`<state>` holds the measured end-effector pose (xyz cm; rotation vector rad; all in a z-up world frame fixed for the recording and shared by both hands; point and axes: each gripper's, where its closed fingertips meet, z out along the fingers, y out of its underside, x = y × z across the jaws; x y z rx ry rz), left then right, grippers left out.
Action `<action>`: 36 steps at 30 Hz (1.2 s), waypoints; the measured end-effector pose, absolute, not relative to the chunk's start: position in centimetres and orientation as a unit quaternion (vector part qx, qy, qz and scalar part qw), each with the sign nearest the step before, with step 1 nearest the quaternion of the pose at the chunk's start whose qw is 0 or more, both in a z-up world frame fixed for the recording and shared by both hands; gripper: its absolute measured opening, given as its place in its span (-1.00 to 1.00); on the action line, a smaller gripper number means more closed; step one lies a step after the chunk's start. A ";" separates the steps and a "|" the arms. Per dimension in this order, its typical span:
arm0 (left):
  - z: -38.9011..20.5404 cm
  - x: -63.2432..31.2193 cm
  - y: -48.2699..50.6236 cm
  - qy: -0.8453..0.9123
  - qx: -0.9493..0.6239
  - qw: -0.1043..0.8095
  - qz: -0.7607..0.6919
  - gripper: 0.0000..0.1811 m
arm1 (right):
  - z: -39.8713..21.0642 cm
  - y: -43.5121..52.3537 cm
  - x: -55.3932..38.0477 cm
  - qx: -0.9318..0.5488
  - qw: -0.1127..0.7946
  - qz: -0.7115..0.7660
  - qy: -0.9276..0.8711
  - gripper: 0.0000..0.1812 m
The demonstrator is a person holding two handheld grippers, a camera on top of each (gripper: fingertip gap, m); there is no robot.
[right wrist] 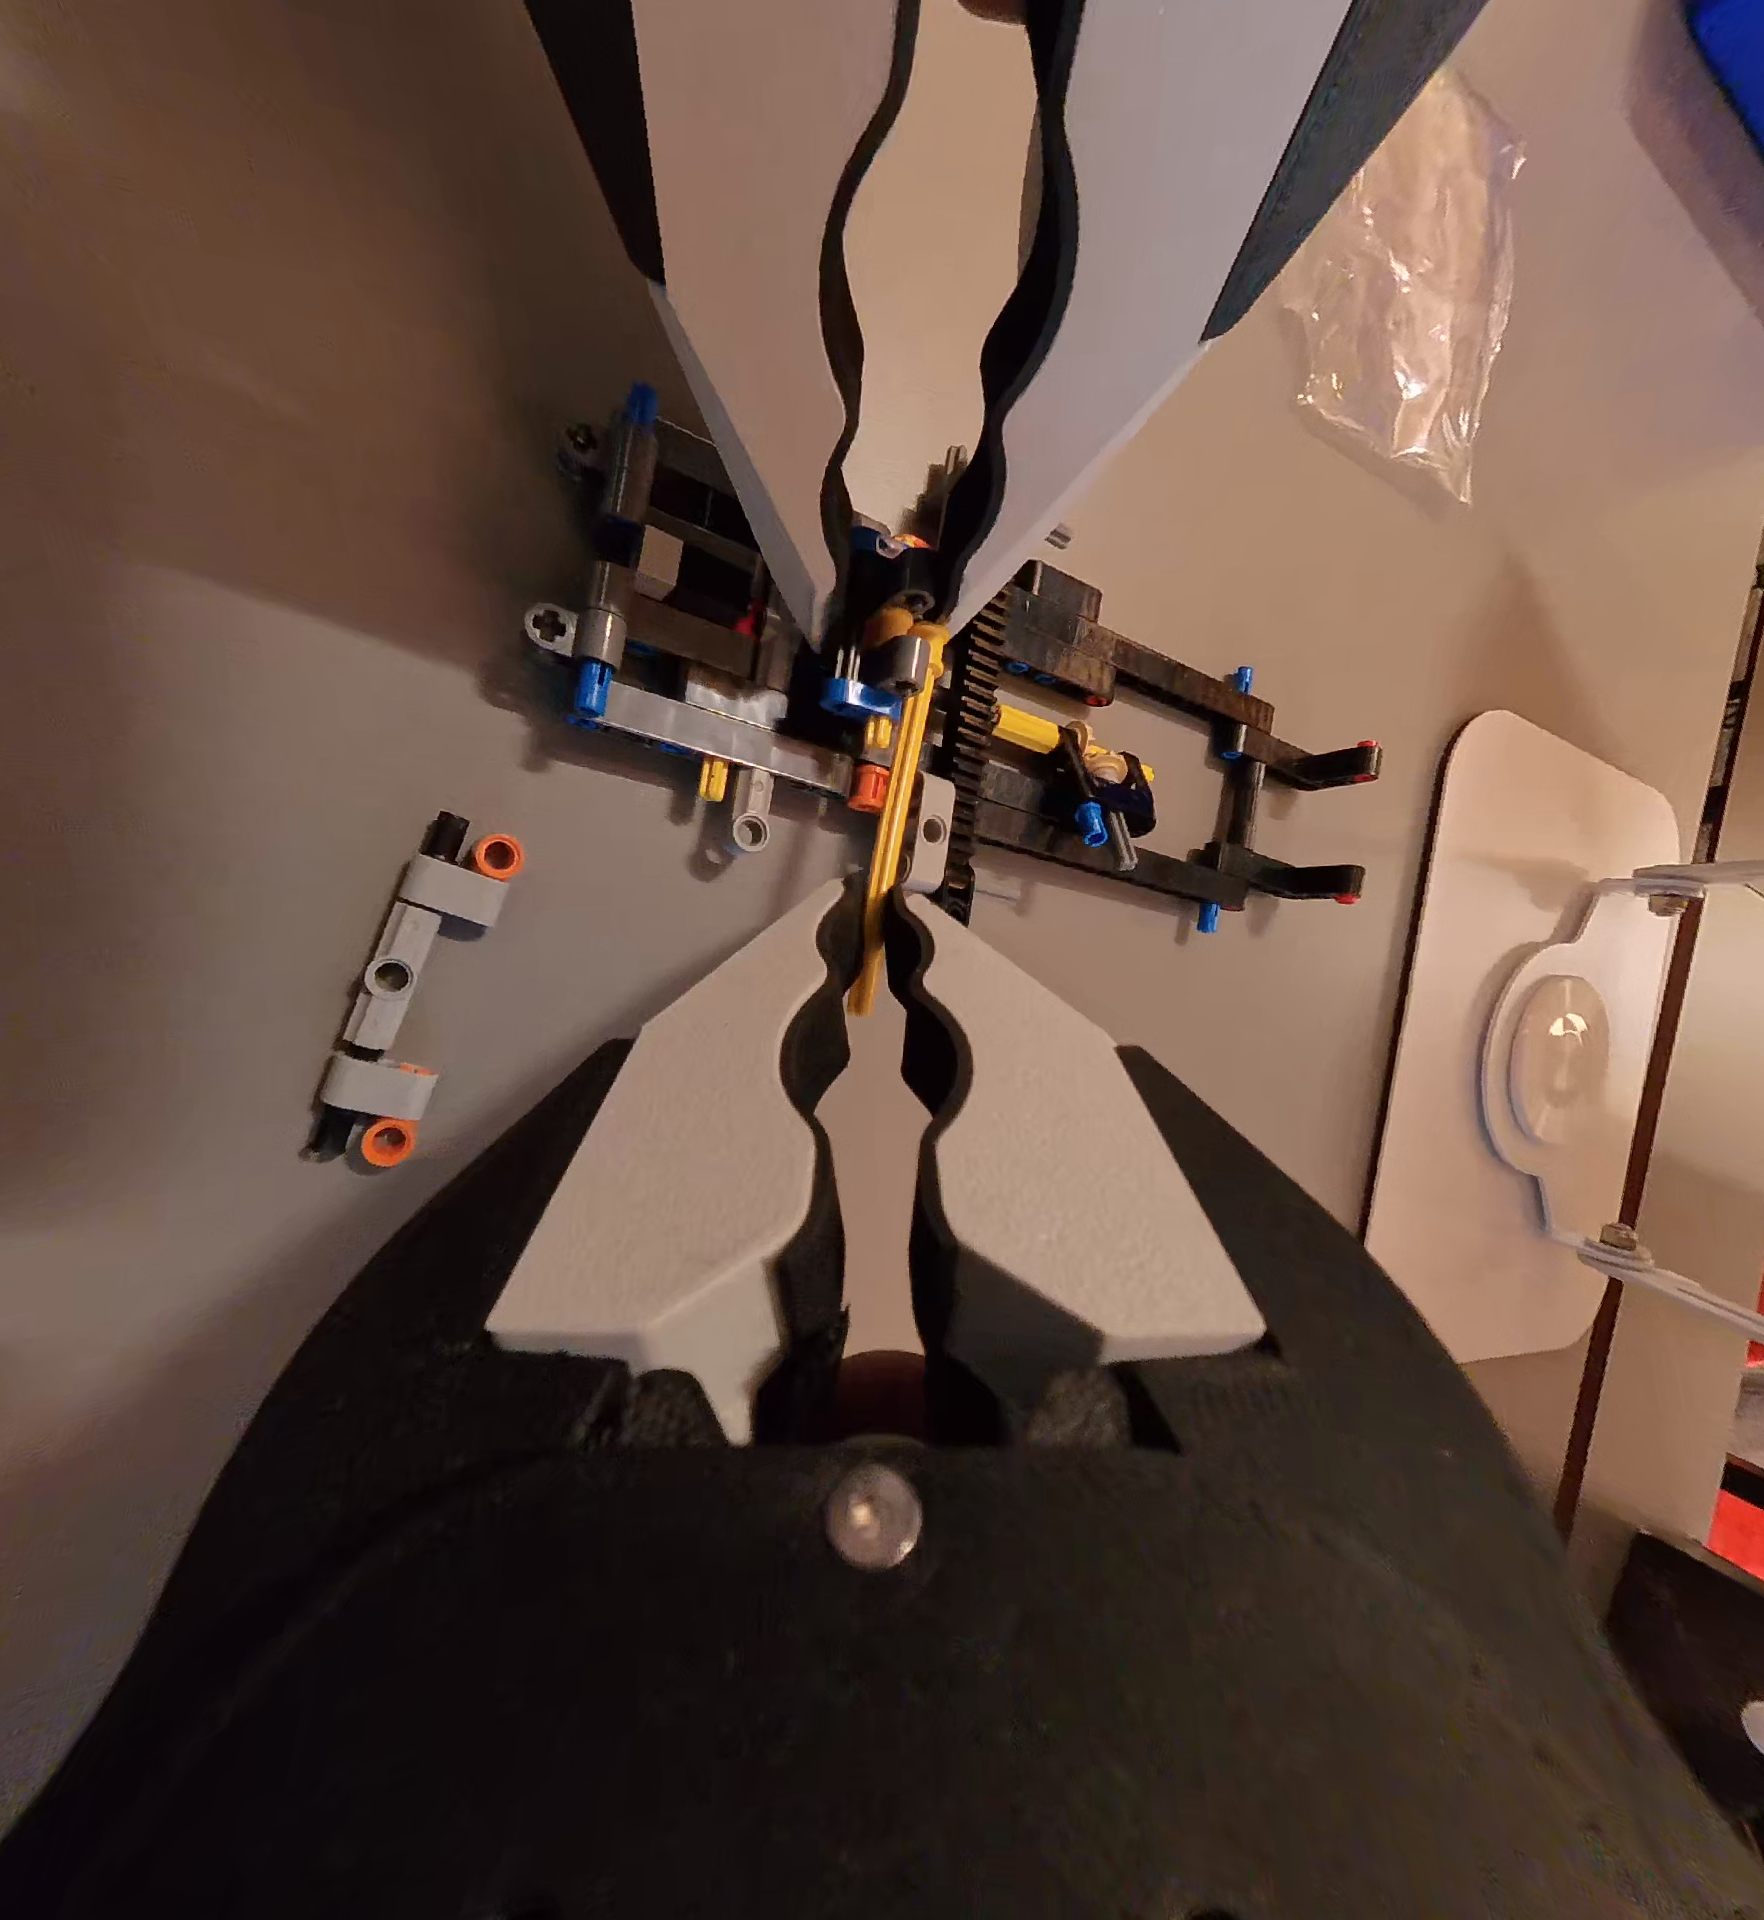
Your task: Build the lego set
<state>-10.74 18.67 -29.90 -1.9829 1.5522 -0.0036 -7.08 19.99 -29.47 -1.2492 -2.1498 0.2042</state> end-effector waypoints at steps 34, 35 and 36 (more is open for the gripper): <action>-28.6 -9.6 17.7 0.485 -0.793 0.369 -0.020 -0.48 | -26.8 18.4 -4.0 -0.424 0.317 0.199 -0.825 -0.55; -28.9 -9.4 17.6 0.480 -0.796 0.368 -0.023 -0.49 | -26.9 18.4 -4.3 -0.409 0.310 0.198 -0.835 -0.52; -29.2 -9.5 17.8 0.479 -0.798 0.366 -0.015 -0.50 | -27.3 18.5 -4.5 -0.400 0.301 0.196 -0.843 -0.45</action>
